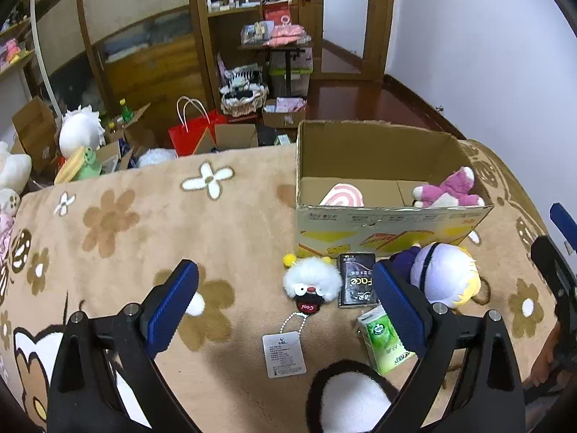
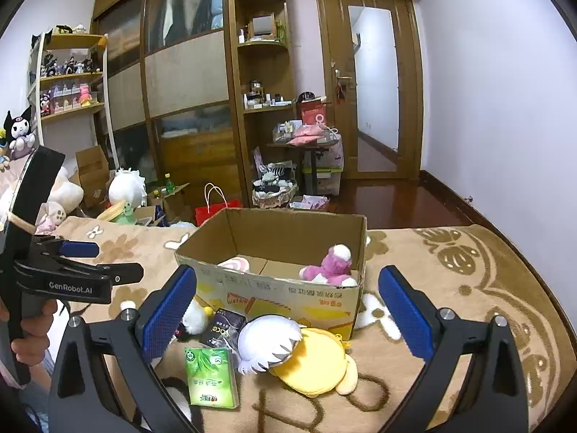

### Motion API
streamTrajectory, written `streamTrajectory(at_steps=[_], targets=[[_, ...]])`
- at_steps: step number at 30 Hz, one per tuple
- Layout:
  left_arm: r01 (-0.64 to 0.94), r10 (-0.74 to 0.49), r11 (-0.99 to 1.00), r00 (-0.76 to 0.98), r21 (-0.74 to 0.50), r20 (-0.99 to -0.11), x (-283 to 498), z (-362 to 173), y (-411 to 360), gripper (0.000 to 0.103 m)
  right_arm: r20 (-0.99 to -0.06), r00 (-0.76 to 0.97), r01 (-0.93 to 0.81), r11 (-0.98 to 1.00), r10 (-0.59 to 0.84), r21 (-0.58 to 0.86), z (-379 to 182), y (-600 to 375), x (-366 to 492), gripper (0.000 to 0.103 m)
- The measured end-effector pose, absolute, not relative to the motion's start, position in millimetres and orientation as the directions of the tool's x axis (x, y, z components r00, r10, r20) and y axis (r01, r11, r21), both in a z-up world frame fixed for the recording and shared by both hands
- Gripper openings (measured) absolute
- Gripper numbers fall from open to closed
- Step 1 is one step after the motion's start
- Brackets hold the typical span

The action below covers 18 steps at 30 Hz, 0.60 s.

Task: Organize soft objects
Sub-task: 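Move the left tool to the white fluffy plush while the right tool approaches the white-haired doll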

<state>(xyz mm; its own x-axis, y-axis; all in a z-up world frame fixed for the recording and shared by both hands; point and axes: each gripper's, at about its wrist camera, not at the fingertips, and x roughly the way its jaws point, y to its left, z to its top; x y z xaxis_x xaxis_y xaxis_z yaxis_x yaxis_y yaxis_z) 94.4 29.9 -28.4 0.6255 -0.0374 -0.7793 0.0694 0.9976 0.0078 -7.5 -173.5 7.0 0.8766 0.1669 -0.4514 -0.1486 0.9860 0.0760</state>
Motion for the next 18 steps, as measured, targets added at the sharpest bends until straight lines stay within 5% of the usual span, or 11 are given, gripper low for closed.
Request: streamTrajectory(at_steps=[18], targets=[[0.107, -0.032, 0.994, 0.495, 0.024, -0.868, 141, -80, 10, 0.096, -0.55, 0.812, -0.188, 0.98, 0.195, 0.069, -45, -155, 24, 0.103]])
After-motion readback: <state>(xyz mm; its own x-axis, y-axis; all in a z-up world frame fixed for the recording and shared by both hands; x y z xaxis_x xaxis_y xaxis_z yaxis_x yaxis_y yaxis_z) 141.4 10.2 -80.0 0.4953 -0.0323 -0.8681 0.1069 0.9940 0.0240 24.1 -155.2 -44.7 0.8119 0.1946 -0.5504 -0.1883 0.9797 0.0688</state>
